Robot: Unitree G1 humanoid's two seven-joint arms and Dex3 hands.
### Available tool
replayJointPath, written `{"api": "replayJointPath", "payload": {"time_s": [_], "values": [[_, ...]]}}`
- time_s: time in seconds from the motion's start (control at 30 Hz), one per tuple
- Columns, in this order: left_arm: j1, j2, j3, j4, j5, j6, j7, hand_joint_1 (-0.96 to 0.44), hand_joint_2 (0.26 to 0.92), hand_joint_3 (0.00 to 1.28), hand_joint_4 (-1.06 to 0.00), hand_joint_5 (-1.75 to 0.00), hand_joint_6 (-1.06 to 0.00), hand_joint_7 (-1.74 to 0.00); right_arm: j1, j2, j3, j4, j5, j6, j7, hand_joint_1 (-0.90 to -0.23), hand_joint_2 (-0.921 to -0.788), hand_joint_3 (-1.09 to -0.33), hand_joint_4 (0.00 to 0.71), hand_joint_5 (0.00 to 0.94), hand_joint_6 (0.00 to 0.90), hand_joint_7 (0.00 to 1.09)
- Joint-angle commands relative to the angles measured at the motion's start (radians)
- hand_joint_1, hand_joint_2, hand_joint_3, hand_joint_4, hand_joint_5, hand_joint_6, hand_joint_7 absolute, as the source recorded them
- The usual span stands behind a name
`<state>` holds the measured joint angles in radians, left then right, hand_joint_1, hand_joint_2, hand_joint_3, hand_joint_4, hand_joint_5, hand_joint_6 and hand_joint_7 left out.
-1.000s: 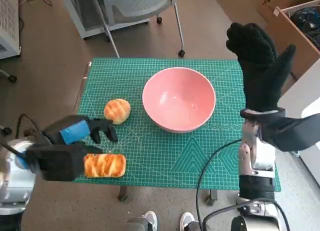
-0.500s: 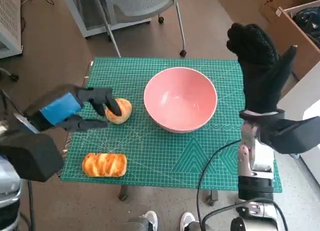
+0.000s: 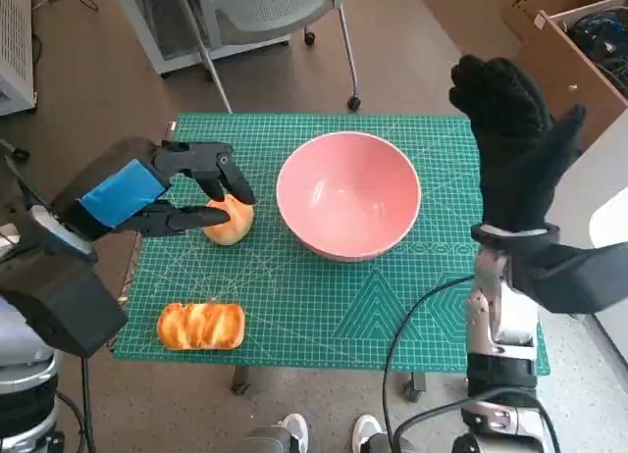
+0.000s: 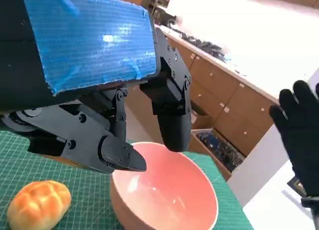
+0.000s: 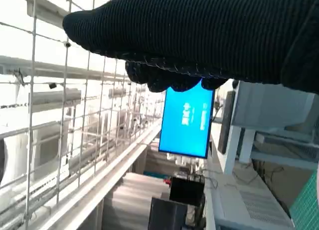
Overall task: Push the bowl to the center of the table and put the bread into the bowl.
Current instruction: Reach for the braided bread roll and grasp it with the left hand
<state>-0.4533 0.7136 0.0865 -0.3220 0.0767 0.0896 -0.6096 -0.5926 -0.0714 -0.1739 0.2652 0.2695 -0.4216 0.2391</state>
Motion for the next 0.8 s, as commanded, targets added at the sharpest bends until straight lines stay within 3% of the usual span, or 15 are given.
{"api": "replayJointPath", "payload": {"time_s": [0.03,0.07,0.1,0.17,0.27,0.4,0.8], "values": [[0.041,0.059,0.003,-0.031,-0.013,0.008,-0.062,0.0,0.896,0.06,-0.75,-1.06,-0.69,-1.14,0.034,-0.002,-0.001,-0.017,-0.002,0.023,-0.012,-0.571,-0.921,-0.629,0.312,0.0,0.166,0.45],[0.059,0.078,0.005,-0.045,-0.02,0.014,-0.087,0.0,0.905,0.07,-0.71,-1.11,-0.66,-1.16,0.036,-0.001,-0.001,-0.02,-0.002,0.025,-0.013,-0.571,-0.921,-0.628,0.312,0.0,0.165,0.45],[0.071,0.091,0.006,-0.055,-0.025,0.018,-0.105,0.0,0.881,0.07,-0.62,-1.03,-0.58,-1.08,0.037,-0.001,-0.001,-0.022,-0.001,0.026,-0.014,-0.57,-0.921,-0.628,0.313,0.001,0.165,0.45],[0.109,0.127,0.008,-0.08,-0.029,0.025,-0.15,-0.04,0.815,0.05,-0.35,-0.67,-0.35,-0.76,0.039,-0.001,-0.001,-0.025,-0.001,0.028,-0.015,-0.57,-0.921,-0.627,0.314,0.001,0.162,0.45],[0.141,0.215,-0.004,-0.129,-0.021,0.087,-0.243,-0.16,0.765,0.02,-0.17,-0.27,-0.16,-0.44,0.04,-0.002,-0.001,-0.028,-0.003,0.032,-0.018,-0.57,-0.921,-0.626,0.315,0.002,0.159,0.46],[0.182,0.286,-0.011,-0.205,-0.001,0.157,-0.312,-0.3,0.73,0.02,-0.11,-0.06,-0.17,-0.18,0.038,-0.002,0.0,-0.026,-0.006,0.035,-0.02,-0.57,-0.921,-0.626,0.315,0.001,0.155,0.46],[0.364,0.286,0.013,-0.316,0.08,0.163,-0.257,-0.4,0.73,0.01,-0.11,-0.01,-0.21,-0.06,0.022,-0.002,0.005,0.009,-0.009,0.029,-0.015,-0.57,-0.921,-0.622,0.317,0.002,0.149,0.48]]}}
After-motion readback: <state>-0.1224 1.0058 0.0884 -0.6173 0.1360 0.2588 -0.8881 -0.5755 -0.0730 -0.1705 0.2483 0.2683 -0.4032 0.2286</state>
